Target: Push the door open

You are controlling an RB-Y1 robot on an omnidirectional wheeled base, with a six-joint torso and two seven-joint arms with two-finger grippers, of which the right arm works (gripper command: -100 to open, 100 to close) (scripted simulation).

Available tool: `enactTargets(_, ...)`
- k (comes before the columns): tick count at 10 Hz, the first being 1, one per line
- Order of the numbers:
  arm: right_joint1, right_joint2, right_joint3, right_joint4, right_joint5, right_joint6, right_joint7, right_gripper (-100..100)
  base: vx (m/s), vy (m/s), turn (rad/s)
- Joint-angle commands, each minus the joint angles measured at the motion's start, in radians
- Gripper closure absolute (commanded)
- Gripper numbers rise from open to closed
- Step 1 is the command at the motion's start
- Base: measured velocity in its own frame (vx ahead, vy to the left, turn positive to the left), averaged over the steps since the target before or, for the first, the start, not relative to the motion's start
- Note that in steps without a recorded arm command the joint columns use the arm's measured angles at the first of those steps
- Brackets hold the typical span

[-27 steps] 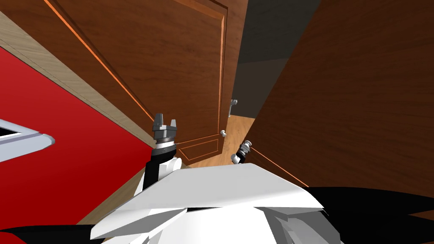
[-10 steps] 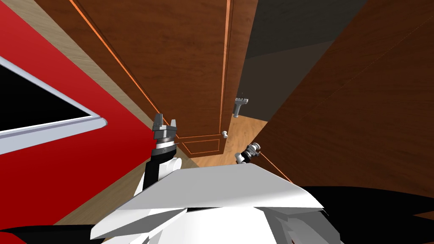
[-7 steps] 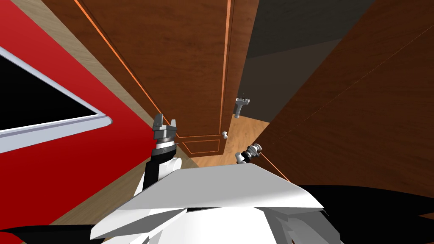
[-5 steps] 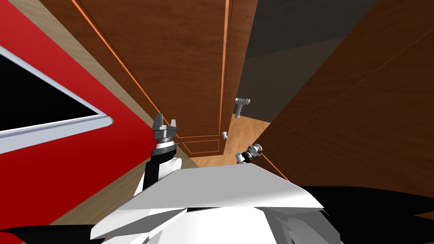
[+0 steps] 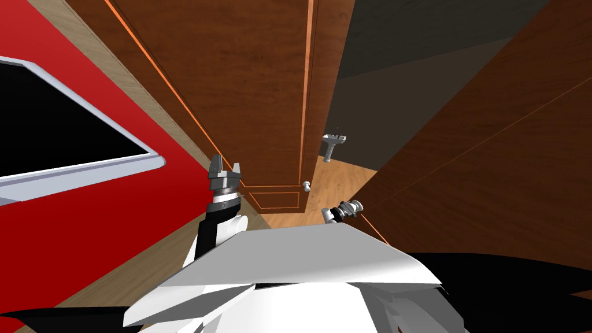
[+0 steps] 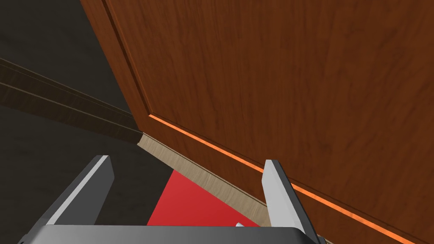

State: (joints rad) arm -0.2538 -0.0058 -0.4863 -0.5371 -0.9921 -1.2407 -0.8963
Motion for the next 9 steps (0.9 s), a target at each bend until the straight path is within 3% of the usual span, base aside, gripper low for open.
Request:
enactTargets(1,0.017,0.002,-0.027,-0.018,-0.018,-0.028,0.009,100,0.043,-0.090,0.144)
enactTargets(3,0.017,0.002,-0.027,-0.018,-0.018,-0.028,0.009,100,0.028,-0.043,0.016)
enactTargets(4,0.011,0.015,-0.049,-0.013,-0.036,-0.049,0.017,100,0.035,-0.058,0.146)
enactTargets(5,0.011,0.015,-0.049,0.004,-0.036,-0.049,0.017,100,0.033,-0.069,0.110)
enactTargets(6,0.004,0.035,-0.075,-0.007,-0.058,-0.074,0.026,100,0.056,-0.109,0.165)
enactTargets(7,0.002,0.040,-0.080,-0.006,-0.063,-0.079,0.028,100,0.064,-0.103,0.150)
enactTargets(8,0.013,0.047,-0.071,-0.021,-0.057,-0.063,0.032,100,0.025,-0.038,0.028)
enactTargets(9,0.013,0.019,-0.092,-0.019,-0.076,-0.082,0.037,100,0.004,-0.077,0.133)
